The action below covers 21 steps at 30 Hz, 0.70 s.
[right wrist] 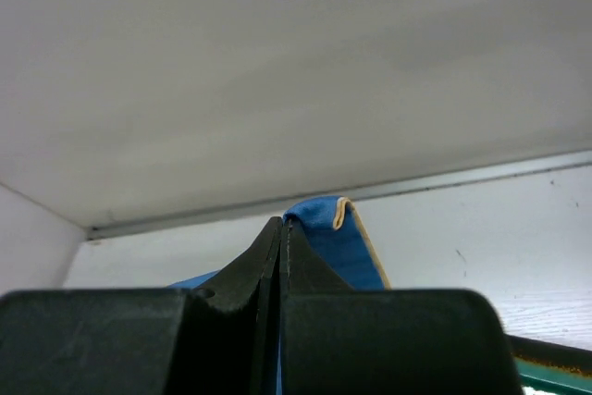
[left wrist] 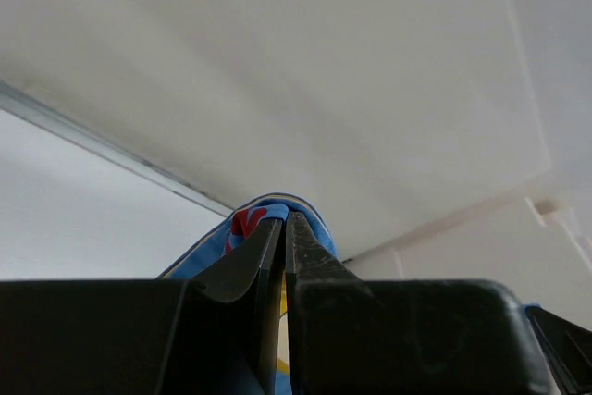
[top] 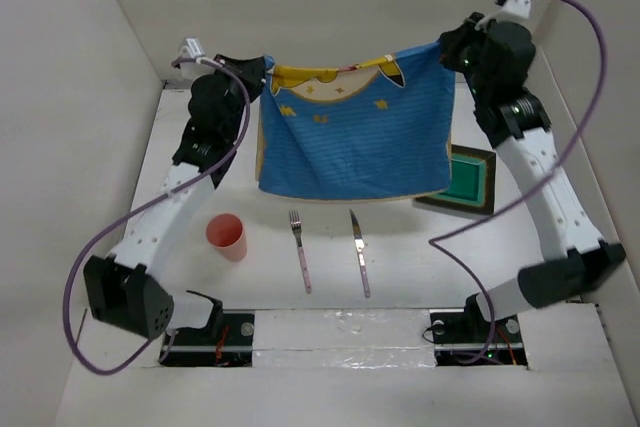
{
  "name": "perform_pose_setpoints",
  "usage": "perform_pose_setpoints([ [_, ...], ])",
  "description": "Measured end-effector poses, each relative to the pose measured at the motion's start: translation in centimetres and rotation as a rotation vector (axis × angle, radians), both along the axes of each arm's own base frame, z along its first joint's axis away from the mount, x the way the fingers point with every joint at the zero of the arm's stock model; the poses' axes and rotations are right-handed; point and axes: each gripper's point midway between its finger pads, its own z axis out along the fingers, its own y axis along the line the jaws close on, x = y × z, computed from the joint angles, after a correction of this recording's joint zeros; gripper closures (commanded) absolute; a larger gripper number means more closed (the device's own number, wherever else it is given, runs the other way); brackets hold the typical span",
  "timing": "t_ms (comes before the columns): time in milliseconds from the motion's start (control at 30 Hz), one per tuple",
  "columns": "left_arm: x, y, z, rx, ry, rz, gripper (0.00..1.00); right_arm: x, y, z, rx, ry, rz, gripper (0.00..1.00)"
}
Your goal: Set the dinner table for one person
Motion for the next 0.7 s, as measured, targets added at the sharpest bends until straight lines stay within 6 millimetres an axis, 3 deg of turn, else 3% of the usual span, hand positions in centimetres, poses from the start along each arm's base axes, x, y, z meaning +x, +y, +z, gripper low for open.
perform_pose_setpoints([
  [167, 6.7, 0.8, -2.7, 0.032, 0.102, 0.041, 1.00, 8.4, 1.6, -5.3, -0.040, 0.148, 0.030, 1.00],
  [200, 7.9, 1.1, -2.8, 0.036, 0.115, 0.048, 1.00, 9.8, 1.9, -6.1, -0.043, 0.169, 0.038, 1.00],
  [233, 9.2, 1.4, -2.6, 0.038, 0.121, 0.055, 1.00, 9.8, 2.2, -6.2, -0.043, 0.172, 0.051, 1.00],
  [267, 10.4, 1.8, -2.0, 0.037, 0.118, 0.059, 1.00, 11.8, 2.6, -7.3, -0.042, 0.198, 0.060, 1.00],
  [367, 12.6, 3.2, 0.3, 0.029, 0.091, 0.056, 1.00, 14.3, 3.6, -5.9, -0.015, 0.173, 0.105, 1.00],
  [467, 12.1, 4.8, 1.2, 0.021, 0.068, 0.058, 1.00, 14.3, 3.7, -5.1, 0.010, 0.151, 0.140, 1.00],
  [533, 10.5, 5.1, 0.4, 0.015, 0.068, 0.049, 1.00, 13.0, 3.9, -5.9, 0.020, 0.161, 0.165, 1.00],
  [633, 7.3, 5.2, -3.8, -0.007, 0.114, 0.032, 1.00, 10.7, 3.9, -9.1, 0.029, 0.211, 0.184, 1.00],
  [700, 5.5, 5.1, -8.0, -0.031, 0.159, 0.015, 1.00, 9.7, 3.8, -12.4, 0.033, 0.246, 0.195, 1.00],
])
